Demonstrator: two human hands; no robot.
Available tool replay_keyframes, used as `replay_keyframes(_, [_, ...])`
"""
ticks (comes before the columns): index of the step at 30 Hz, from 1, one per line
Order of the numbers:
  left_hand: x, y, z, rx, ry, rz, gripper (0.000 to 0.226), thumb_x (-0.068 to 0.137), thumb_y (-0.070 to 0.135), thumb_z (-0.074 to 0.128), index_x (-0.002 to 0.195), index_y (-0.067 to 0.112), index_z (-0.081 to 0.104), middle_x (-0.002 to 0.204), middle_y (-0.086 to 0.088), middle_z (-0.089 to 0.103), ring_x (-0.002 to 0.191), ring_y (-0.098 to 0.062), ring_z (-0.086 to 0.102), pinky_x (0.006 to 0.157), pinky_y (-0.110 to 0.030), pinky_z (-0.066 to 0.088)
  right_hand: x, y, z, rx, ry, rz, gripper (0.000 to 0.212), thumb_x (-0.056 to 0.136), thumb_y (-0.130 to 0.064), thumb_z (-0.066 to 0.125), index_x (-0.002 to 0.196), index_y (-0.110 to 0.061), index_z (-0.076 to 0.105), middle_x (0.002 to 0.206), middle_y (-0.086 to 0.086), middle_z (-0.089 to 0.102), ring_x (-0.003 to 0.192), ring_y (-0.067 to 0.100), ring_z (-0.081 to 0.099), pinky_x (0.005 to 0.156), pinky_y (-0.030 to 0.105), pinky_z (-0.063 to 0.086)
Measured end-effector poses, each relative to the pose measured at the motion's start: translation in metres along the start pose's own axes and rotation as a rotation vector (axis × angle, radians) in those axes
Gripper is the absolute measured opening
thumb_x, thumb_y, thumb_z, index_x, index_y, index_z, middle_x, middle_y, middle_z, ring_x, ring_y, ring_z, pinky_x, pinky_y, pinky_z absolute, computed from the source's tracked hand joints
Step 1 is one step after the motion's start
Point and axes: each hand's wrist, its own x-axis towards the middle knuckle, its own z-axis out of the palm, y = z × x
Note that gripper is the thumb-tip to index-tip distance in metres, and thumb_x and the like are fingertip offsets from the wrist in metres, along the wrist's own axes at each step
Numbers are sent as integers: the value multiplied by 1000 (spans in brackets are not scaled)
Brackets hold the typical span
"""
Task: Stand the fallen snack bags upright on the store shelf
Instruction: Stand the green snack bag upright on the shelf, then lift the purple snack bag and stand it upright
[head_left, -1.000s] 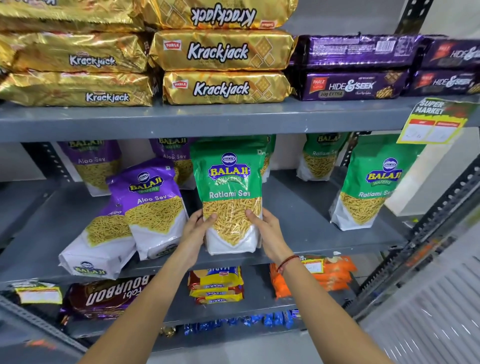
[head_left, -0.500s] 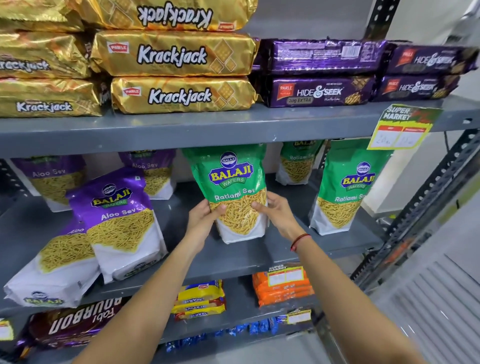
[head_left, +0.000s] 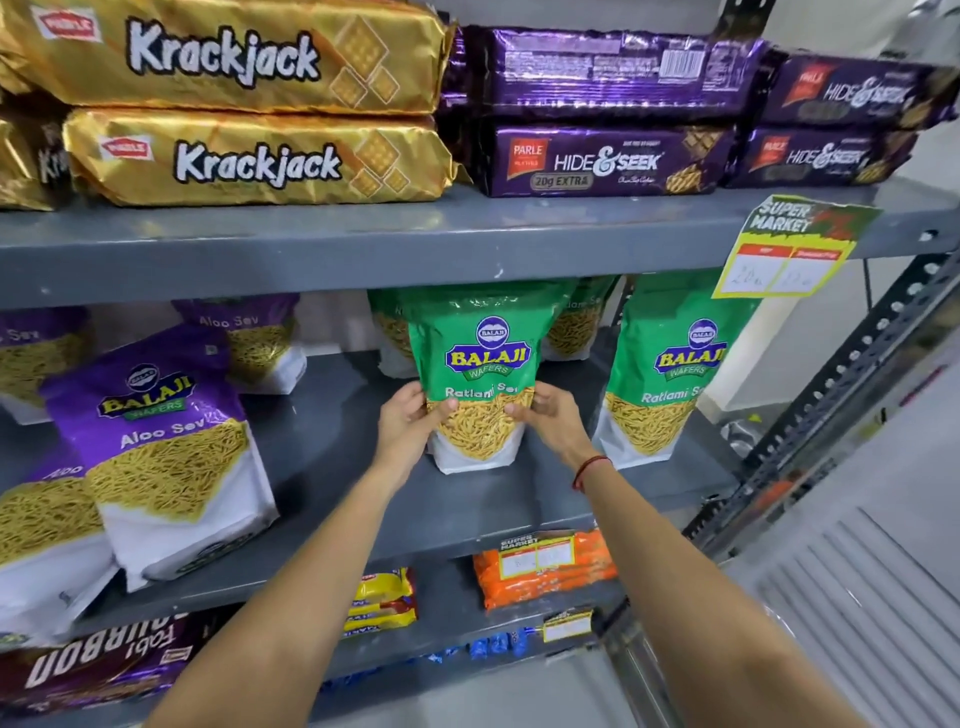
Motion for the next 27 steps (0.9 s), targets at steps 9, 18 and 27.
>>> replay_keyframes(9, [-4,13,-15,42,38,-57,49,74,0,71,118,6,51,113,-11,61,92,-9,65,78,-16,51,-30,-2,8,60,285,46,53,74,-7,78,121,-1,55,117,11,63,107,16,61,95,30,48])
replay_keyframes(18, [-69,55,-138,78,621,134,20,82,-5,61,100,2,56,87,-8,60,87,-23,57,85,-28,46,-79,-15,124,54,500,-197,8,87,-27,65,82,-21,63,78,-3,64,70,4,58,69,28,48])
replay_keyframes(27, [-152,32,-217,531,725,-112,23,84,19,64,89,-3,61,87,-25,64,81,-27,59,75,-42,46,-70,-21,260,-261,-383,230,59,82,-48,65,124,-8,53,118,11,63,114,26,57,102,46,46])
